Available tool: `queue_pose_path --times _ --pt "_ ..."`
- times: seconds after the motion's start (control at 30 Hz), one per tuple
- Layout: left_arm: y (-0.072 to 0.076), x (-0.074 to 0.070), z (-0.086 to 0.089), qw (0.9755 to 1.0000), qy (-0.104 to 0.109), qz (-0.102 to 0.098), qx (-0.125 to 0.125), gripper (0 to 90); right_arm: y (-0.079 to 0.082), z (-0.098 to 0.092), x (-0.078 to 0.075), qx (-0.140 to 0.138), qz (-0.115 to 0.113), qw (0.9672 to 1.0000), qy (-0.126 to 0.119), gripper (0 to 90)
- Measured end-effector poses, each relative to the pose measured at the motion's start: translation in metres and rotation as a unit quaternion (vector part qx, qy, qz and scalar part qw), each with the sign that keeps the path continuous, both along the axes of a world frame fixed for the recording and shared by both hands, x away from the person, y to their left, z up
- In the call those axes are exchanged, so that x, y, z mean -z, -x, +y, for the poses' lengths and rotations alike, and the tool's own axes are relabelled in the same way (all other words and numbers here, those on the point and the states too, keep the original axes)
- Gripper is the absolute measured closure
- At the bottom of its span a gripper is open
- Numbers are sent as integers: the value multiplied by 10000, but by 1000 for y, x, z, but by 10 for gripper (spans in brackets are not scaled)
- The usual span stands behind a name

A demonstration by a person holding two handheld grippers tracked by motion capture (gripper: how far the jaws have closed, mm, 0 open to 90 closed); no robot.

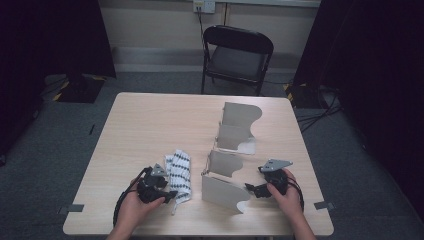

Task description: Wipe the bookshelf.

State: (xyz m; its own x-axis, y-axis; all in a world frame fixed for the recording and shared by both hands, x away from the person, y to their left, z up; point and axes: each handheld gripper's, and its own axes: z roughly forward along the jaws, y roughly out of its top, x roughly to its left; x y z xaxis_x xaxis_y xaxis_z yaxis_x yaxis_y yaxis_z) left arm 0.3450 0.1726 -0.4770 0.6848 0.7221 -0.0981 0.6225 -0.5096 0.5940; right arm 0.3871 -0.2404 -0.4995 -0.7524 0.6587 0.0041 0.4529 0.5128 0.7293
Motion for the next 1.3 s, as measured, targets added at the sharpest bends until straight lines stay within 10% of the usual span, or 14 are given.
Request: queue_pose_path --times 0.3,0.63,1.3 --pt "-9 -7 25 9992 178 -24 -344 455 0 0 0 -2 4 10000 -2 123" --pt "-11 -18 -3 9975 696 -150 2 494 0 0 0 -8 7 10000 -2 123" --pt "-8 -8 36 9989 259 -12 -381 469 0 0 0 -9 7 10000 -2 122"
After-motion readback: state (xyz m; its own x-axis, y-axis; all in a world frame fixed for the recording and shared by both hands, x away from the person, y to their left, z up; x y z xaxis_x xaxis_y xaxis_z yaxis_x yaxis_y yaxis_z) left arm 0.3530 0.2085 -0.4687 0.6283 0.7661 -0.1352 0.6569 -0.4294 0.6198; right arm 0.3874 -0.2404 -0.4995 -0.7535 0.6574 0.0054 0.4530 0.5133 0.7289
